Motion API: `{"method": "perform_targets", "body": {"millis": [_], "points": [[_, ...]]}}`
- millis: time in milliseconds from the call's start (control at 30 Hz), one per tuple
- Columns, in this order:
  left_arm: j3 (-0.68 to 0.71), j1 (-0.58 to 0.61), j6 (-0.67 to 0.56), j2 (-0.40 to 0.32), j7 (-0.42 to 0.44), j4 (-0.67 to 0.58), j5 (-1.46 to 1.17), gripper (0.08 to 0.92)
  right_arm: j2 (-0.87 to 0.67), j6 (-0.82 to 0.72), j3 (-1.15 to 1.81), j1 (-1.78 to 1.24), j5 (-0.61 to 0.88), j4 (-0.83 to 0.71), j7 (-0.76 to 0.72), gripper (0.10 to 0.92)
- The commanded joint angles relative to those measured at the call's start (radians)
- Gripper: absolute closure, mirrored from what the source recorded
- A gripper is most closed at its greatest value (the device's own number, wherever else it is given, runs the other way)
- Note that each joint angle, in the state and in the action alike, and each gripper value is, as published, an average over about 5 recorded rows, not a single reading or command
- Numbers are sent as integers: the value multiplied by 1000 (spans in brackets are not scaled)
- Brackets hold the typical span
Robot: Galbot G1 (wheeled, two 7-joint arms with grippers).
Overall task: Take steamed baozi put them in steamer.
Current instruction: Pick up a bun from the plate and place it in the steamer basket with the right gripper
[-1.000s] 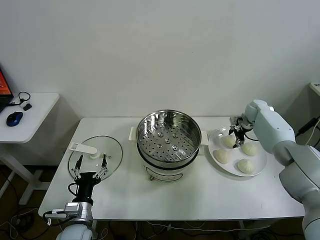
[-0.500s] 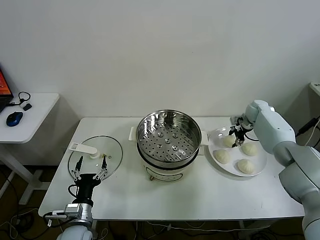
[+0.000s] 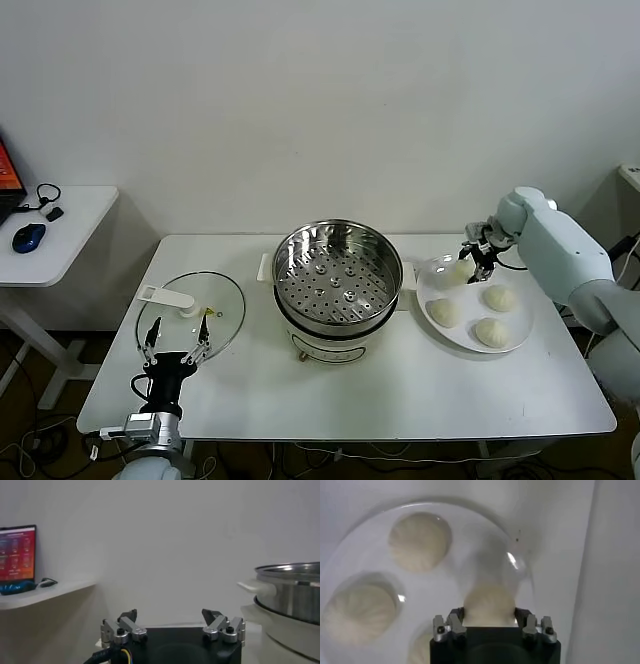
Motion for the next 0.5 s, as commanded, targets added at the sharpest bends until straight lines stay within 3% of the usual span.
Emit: {"method": "perform_targets", "body": {"millis": [33,233,500], "points": [[-5,6,0,1,-1,-7,1,177,-142,-7,-213,149,167,328,-11,355],[0,7,-1,0,-5,-6,7,177,-208,1,-348,322,283,504,-26,355],[8,8,6,-1,-9,-17,12,177,-196,13,-516,586,442,630,-36,355]]}}
